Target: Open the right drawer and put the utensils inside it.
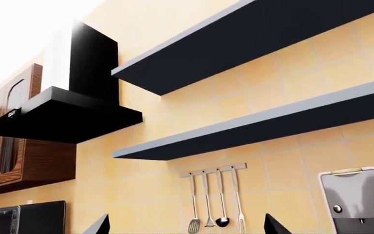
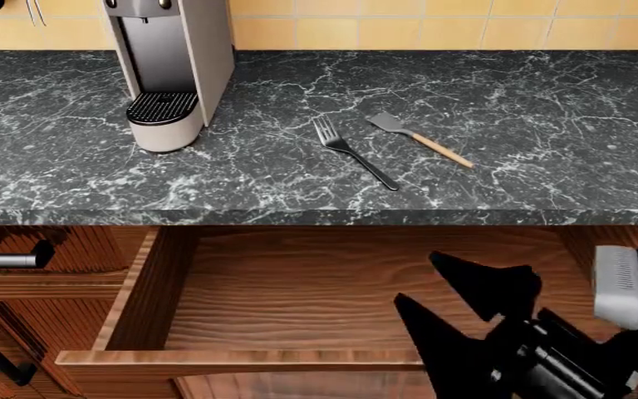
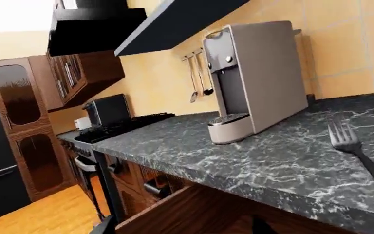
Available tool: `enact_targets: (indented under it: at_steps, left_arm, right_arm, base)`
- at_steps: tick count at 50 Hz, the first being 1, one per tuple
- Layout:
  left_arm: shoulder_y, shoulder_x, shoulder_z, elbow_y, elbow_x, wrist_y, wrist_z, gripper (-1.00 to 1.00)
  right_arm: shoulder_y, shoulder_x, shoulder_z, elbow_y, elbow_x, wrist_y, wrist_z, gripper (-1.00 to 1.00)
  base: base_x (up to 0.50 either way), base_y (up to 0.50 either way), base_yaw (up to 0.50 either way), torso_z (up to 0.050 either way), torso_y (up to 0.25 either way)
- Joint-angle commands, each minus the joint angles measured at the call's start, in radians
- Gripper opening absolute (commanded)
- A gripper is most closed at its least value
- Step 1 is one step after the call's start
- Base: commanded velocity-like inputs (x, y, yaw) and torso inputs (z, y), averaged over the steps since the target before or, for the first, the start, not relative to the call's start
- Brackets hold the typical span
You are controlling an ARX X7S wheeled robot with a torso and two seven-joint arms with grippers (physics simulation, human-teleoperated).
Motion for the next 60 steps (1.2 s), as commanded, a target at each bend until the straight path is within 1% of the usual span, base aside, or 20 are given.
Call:
enact_targets:
  at_steps: [1,2,4,5,6,8,14,16,22,31,35,48,51,54,60]
  left_arm:
    - [0.0,-0.001,0.013,0.0,0.009,0.007,0.0,1.0]
    - [0.0,0.0,-0.001,0.0,-0.008,0.005,0.003,1.0]
    - [0.0,-0.001,-0.012,0.0,-0.016,0.0,0.005,1.0]
    - [0.0,-0.002,-0.011,0.0,-0.015,0.001,0.004,1.0]
    - [0.0,-0.002,-0.01,0.0,-0.015,0.002,0.005,1.0]
    - [0.0,0.001,-0.013,0.0,-0.019,0.004,0.006,1.0]
    - [0.0,0.008,-0.021,0.0,-0.023,0.004,0.014,1.0]
    - [0.0,0.01,-0.009,0.0,-0.014,0.011,0.013,1.0]
    - [0.0,0.013,0.0,0.0,-0.006,0.014,0.014,1.0]
    - [0.0,0.011,0.012,0.0,0.006,0.016,0.011,1.0]
    - [0.0,0.016,-0.007,0.0,-0.016,0.013,0.016,1.0]
    - [0.0,0.017,0.006,0.0,0.001,0.018,0.015,1.0]
    - [0.0,0.022,-0.019,0.0,-0.019,0.01,0.02,1.0]
    - [0.0,0.021,-0.007,0.0,-0.008,0.014,0.02,1.0]
    - [0.0,0.027,-0.021,0.0,-0.017,0.012,0.025,1.0]
  right_arm:
    - [0.89,0.144,-0.329,0.045,0.825,0.115,0.927,1.0]
    - [0.952,0.147,-0.356,0.067,0.87,0.134,1.077,1.0]
    - [1.035,0.154,-0.4,0.094,0.768,0.173,1.377,1.0]
    - [1.065,0.149,-0.416,0.128,0.751,0.175,1.474,1.0]
    - [1.095,0.149,-0.434,0.154,0.734,0.184,1.485,1.0]
    - [1.16,0.149,-0.481,0.171,0.64,0.216,1.462,1.0]
    - [1.312,0.142,-0.621,0.258,0.337,0.256,1.511,1.0]
    - [1.349,0.14,-0.661,0.328,0.292,0.284,1.527,1.0]
    - [1.443,0.154,-0.768,0.464,0.171,0.321,1.488,1.0]
    - [1.485,0.16,-0.796,0.492,0.16,0.341,1.469,1.0]
    - [1.484,0.16,-0.801,0.491,0.165,0.345,1.464,1.0]
    - [1.471,0.155,-0.804,0.477,0.201,0.36,1.464,1.0]
    - [1.475,0.155,-0.813,0.48,0.198,0.362,1.457,1.0]
    - [1.479,0.156,-0.814,0.474,0.202,0.361,1.453,1.0]
    - [1.481,0.161,-0.824,0.467,0.2,0.359,1.442,1.0]
  base:
    - [0.0,0.0,0.0,0.0,0.0]
    - [0.0,0.0,0.0,0.0,0.0]
    - [0.0,0.0,0.0,0.0,0.0]
    - [0.0,0.0,0.0,0.0,0.0]
    - [0.0,0.0,0.0,0.0,0.0]
    - [0.0,0.0,0.0,0.0,0.0]
    - [0.0,0.0,0.0,0.0,0.0]
    - [0.0,0.0,0.0,0.0,0.0]
    - [0.0,0.0,0.0,0.0,0.0]
    - [0.0,0.0,0.0,0.0,0.0]
    - [0.0,0.0,0.0,0.0,0.0]
    - [0.0,-0.01,0.0,0.0,0.0]
    - [0.0,-0.01,0.0,0.0,0.0]
    - [0.03,-0.02,0.0,0.0,0.0]
    - [0.11,-0.05,0.0,0.0,0.0]
